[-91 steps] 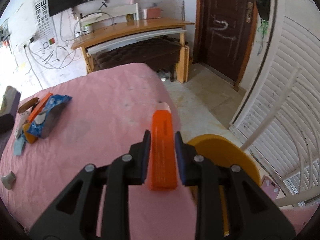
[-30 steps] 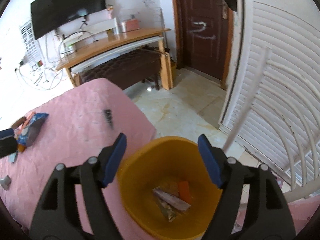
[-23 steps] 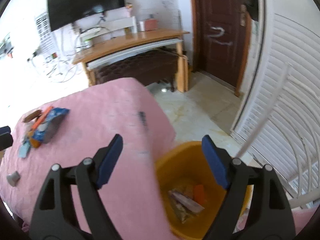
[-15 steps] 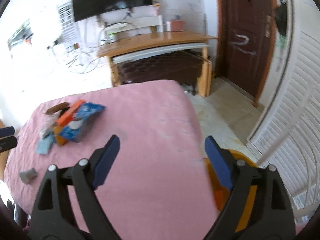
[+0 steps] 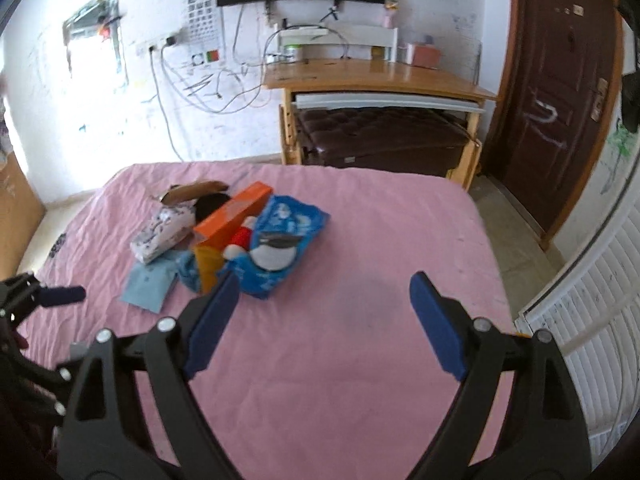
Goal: Collect trash
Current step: 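Grasp the blue wrapper bag with the right gripper while the left grasps the grey cone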
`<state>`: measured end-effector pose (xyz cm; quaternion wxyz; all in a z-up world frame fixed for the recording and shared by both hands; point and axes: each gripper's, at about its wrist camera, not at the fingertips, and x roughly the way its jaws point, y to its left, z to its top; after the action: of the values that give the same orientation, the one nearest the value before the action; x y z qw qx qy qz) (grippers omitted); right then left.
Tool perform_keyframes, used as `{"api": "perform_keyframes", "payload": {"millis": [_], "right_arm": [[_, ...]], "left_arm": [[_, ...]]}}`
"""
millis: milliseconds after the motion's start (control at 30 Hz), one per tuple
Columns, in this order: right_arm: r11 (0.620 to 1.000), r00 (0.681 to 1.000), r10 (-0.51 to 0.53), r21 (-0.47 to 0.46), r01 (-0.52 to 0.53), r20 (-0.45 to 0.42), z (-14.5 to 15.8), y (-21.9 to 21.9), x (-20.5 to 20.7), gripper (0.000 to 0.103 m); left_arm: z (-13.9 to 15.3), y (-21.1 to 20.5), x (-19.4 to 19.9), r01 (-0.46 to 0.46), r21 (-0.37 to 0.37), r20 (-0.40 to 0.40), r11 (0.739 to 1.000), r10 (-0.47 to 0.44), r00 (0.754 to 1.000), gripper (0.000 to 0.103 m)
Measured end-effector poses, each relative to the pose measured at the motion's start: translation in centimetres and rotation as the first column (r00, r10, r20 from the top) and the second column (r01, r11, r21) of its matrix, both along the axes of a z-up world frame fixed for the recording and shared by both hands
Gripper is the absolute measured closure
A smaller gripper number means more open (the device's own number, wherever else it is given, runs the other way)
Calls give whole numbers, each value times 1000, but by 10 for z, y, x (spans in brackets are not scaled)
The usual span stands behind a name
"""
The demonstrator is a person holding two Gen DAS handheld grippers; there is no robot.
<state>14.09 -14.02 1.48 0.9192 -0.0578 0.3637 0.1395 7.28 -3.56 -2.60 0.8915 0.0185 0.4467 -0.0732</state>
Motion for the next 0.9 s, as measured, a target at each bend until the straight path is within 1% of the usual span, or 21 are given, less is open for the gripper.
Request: {"api": "perform_keyframes", "payload": {"millis": [33,100,200,233,300,433,500,633,667,700,733,800,900], "right_arm": [[1000,1000,7,-2,-7,-6,-2,4,2,20],[1000,1000,15,-1,-15,-16,-4,10,7,20],[1000,999,12,21,-11,-38,-5,17,20,20],[999,999,10,36,-8,-50,-6,18,26,20],[999,998,4,52,-1,-66,-7,23,33,20],[998,994,-21,51,27,-107,-14,30,52,20],[999,992,-24,43,29,-128,-19,34,57,20],[999,987,-25,17,28,-159,-31,42,61,20],[999,986,-30,9,31,-166,-34,43,62,21],[1000,985,-31,3,31,-170,-36,44,62,34],[1000,984,-29,2,30,-176,-38,45,63,41],[1000,980,-18,6,19,-199,-43,47,66,64],[1000,979,-8,10,10,-205,-47,46,65,70]], "left_arm": [[-4,-2,0,7,6,-7,1000,-7,1000,38],[-8,-4,-1,21,11,-9,1000,-21,1000,42],[-16,-9,-3,50,21,-16,999,-50,999,51],[-17,-12,-6,59,51,3,997,-59,998,55],[-17,-14,-10,73,48,12,996,-74,997,65],[-17,-11,-17,77,55,29,995,-79,996,77],[-17,-9,-20,75,51,33,996,-77,996,79],[-17,-7,-26,74,39,43,996,-76,996,79],[-18,-6,-27,73,31,45,997,-74,996,79],[-18,-5,-27,72,25,46,997,-73,996,79],[-18,-4,-28,70,20,48,997,-71,996,79],[-18,2,-26,67,12,50,998,-68,996,79],[-18,9,-25,57,-13,46,998,-56,997,79]]}}
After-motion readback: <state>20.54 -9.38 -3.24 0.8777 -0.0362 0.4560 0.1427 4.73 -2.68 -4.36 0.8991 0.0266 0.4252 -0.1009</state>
